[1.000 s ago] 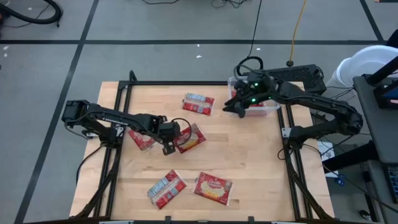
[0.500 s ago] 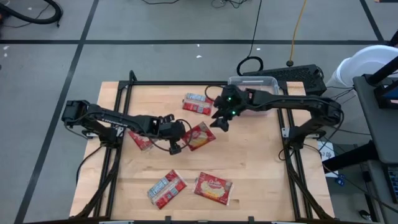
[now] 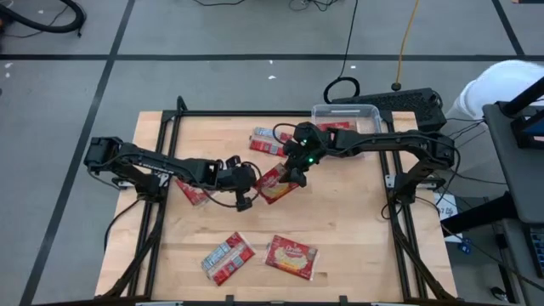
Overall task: Sort popcorn bags into baskets
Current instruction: Put the popcorn bag into the transparent container
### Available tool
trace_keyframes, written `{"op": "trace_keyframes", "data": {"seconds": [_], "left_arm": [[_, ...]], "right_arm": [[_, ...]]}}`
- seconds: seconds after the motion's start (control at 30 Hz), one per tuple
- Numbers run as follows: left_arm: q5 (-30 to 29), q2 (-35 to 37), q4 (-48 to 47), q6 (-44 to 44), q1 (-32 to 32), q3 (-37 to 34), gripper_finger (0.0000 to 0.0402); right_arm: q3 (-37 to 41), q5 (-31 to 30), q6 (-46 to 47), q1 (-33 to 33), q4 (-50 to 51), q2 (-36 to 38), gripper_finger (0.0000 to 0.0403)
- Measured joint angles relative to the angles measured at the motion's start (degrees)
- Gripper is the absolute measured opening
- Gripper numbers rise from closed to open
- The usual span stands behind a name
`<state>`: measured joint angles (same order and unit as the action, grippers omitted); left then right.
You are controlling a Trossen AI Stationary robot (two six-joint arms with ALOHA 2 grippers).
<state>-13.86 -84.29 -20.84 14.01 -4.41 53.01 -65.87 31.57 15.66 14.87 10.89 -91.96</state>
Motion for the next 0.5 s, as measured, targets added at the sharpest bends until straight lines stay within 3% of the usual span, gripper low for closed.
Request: {"op": "trace_keyframes", "data": {"seconds": [0.27, 0.5], "left_arm": [[-0.21, 0.02, 2.25, 3.75, 0.26, 0.03, 0.0008], [-1.9, 0.04, 5.38, 7.86, 0.64, 0.04, 0.0081]], "right_arm": [[0.0, 0.02, -0.04, 1.29, 0.29, 1.3, 0.011], [0.02, 0.0, 0.09, 3.79, 1.07, 2.3, 0.0018]]}}
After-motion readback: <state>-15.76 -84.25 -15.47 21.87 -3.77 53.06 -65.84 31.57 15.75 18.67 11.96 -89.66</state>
